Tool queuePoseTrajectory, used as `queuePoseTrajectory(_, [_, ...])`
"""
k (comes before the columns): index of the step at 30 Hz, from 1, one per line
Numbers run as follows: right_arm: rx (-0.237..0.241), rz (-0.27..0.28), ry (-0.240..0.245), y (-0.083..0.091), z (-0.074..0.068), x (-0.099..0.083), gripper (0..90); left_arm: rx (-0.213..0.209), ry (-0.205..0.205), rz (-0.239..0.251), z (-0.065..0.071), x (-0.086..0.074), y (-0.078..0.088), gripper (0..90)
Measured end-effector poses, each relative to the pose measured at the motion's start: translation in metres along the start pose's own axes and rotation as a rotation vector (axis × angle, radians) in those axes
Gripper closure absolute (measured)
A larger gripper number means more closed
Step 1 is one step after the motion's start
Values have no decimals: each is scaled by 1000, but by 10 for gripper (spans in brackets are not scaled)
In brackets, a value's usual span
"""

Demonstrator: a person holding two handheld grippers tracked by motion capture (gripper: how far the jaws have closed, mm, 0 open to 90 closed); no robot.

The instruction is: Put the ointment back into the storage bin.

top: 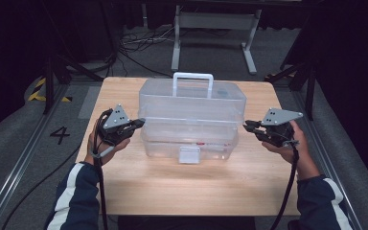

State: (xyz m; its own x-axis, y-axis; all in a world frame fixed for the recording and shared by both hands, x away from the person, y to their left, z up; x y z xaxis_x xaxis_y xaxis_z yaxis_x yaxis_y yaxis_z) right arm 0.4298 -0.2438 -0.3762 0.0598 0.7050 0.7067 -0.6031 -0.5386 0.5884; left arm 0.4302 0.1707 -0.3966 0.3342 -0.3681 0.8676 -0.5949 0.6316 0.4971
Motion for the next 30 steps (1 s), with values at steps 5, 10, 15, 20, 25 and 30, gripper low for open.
queuePoseTrajectory(5, [4, -2, 4, 0, -1, 1, 807, 9, -2, -10, 3, -4, 0, 900])
queuePoseTrajectory(10, [12, -11, 10, -1, -4, -2, 802, 12, -8, -20, 5, -8, 1, 900])
queuePoseTrajectory(15, [18, -23, 15, -1, -6, -4, 796, 17, -15, -39, 5, -12, 1, 900])
queuePoseTrajectory(20, [27, -34, 20, -1, -9, -6, 793, 20, -22, -51, 5, -15, 1, 900])
queuePoseTrajectory(25, [39, -39, 23, -2, -13, -8, 791, 20, -24, -66, 6, -20, 2, 900])
queuePoseTrajectory(30, [53, -48, 25, -5, -18, -10, 788, 27, -28, -82, 6, -24, 1, 900])
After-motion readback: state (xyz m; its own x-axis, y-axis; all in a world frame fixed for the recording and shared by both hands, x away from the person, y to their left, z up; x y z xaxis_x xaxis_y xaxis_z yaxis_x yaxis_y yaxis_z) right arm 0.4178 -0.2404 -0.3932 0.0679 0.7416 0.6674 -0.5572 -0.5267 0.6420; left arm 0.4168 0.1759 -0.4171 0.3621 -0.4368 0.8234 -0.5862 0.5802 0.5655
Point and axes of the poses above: each handheld gripper's, and its own axes: y roughly backward along the jaws, x roughly out of its top, z roughly to its right, the point moved 5 cm from there along -y, roughly forward along the jaws, and after that the axes turned 9 degrees about y, right-handed, at the moved point
